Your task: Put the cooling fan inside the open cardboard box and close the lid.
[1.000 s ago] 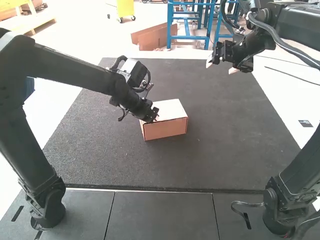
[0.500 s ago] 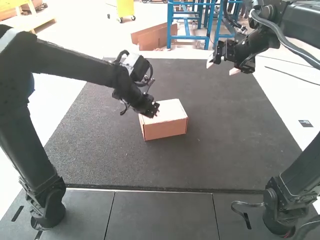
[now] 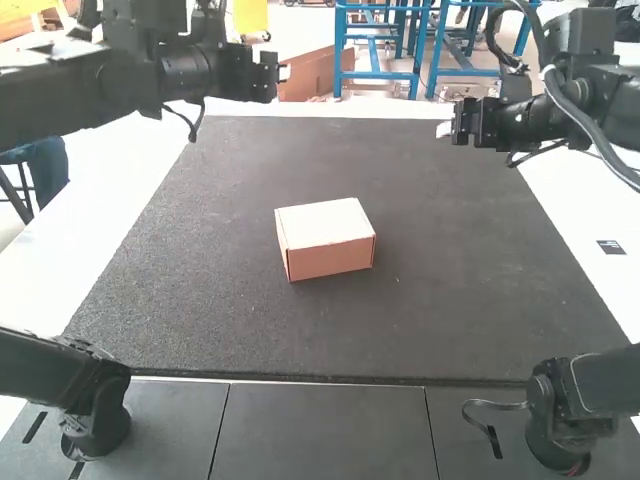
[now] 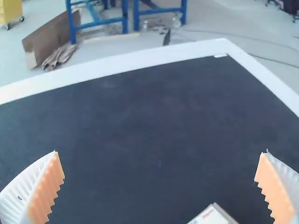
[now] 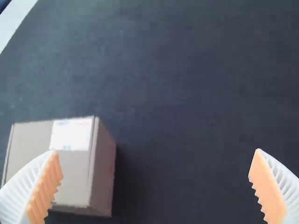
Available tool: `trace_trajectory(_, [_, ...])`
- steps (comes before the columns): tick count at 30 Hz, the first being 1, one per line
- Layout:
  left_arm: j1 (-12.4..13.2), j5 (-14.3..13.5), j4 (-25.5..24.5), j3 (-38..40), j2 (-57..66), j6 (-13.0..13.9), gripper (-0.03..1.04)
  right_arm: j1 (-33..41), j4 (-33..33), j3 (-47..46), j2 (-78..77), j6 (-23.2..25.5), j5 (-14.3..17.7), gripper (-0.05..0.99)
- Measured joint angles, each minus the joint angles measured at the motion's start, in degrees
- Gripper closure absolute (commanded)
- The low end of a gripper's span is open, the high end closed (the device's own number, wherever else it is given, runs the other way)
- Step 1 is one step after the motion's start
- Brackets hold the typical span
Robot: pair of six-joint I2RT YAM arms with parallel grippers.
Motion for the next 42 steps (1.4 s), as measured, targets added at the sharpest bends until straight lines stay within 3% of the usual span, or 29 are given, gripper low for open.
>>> trace_trajectory(5, [0.00, -0.81, 16.59, -15.78, -10.05, 0.04, 0.04, -0.04, 6.91, -9.38, -9.73, 0.13, 0.63, 0.02])
trace_trajectory(8, [0.00, -2.29, 21.31, -24.33, -17.66, 0.04, 0.04, -0.07, 11.08, -14.97, -12.48, 2.08, 3.17, 0.02])
trace_trajectory(11, [0.42, -3.48, 22.69, -31.63, -24.55, 0.07, 0.04, -0.26, 17.16, -21.55, -15.41, 3.28, 5.46, 0.02])
trace_trajectory(20, [3.13, -5.22, 24.59, -46.86, -39.76, 0.63, 0.04, -1.22, 30.32, -37.46, -27.30, 3.13, 9.49, 0.02])
trace_trajectory(25, [3.52, -5.14, 25.22, -54.86, -48.54, 2.01, 0.04, -4.50, 34.23, -45.07, -34.97, 1.75, 10.16, 0.02])
trace_trajectory(31, [3.52, -4.26, 18.78, -60.28, -61.94, 2.89, 0.04, -5.57, 37.94, -50.34, -38.29, 0.31, 10.54, 0.02])
trace_trajectory(36, [3.91, -4.07, 17.03, -62.25, -62.60, 3.10, 0.04, -5.68, 39.32, -55.04, -38.91, -0.15, 10.56, 0.02])
trace_trajectory(40, [4.13, -4.07, 11.37, -62.25, -62.60, 2.19, 0.04, -6.99, 38.58, -58.66, -43.60, -0.35, 10.51, 0.02])
trace_trajectory(42, [4.13, -4.07, 9.81, -62.23, -62.62, 1.53, 0.04, -7.67, 34.40, -58.75, -47.60, -0.39, 10.45, 0.02])
